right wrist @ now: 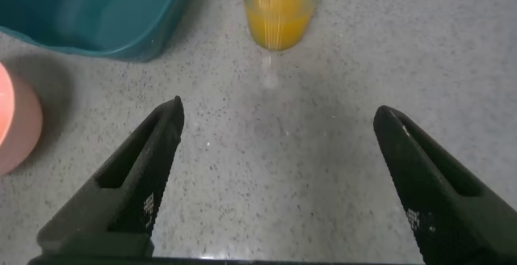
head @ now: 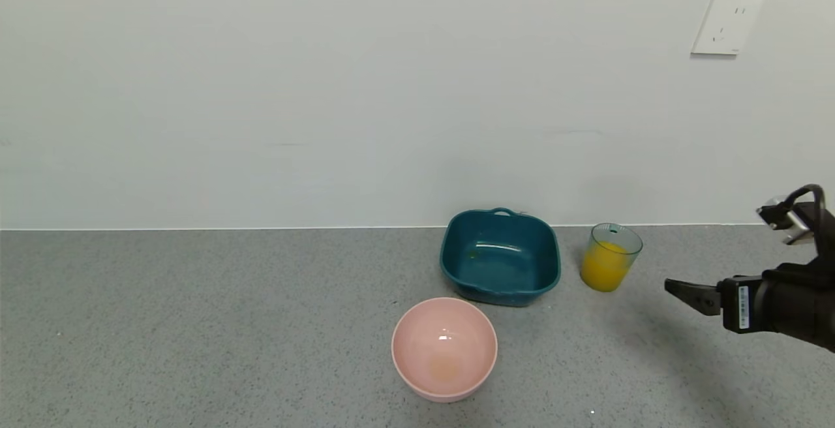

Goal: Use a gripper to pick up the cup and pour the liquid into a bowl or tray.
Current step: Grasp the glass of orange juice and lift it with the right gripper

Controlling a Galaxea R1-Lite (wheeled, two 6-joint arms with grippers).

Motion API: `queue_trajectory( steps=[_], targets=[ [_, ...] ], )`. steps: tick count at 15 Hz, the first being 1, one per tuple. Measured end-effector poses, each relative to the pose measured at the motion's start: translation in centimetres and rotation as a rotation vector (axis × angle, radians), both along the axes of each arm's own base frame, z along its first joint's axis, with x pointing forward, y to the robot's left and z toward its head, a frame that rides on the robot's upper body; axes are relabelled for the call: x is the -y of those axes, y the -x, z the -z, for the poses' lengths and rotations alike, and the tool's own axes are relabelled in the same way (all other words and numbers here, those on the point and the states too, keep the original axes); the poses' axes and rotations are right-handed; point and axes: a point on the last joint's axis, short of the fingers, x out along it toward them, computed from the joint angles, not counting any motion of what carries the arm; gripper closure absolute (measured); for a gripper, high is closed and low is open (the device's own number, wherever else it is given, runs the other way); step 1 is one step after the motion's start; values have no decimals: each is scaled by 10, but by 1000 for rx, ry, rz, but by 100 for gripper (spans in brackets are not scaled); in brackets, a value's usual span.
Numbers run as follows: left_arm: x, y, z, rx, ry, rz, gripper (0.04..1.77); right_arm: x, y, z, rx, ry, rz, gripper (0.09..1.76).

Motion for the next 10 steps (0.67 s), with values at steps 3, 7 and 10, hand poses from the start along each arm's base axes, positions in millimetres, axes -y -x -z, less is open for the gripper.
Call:
queue_trajectory(
  steps=[3,7,10],
  targets=[
    [0,0,0,0,0,0,9,-6,-25,24,-16,10,7,14],
    [0,0,0,0,0,0,9,-12,-51,54,-33,18,29,14],
    [0,0,0,0,0,0,9,-15,-72,77,-9,17,57,14]
  ],
)
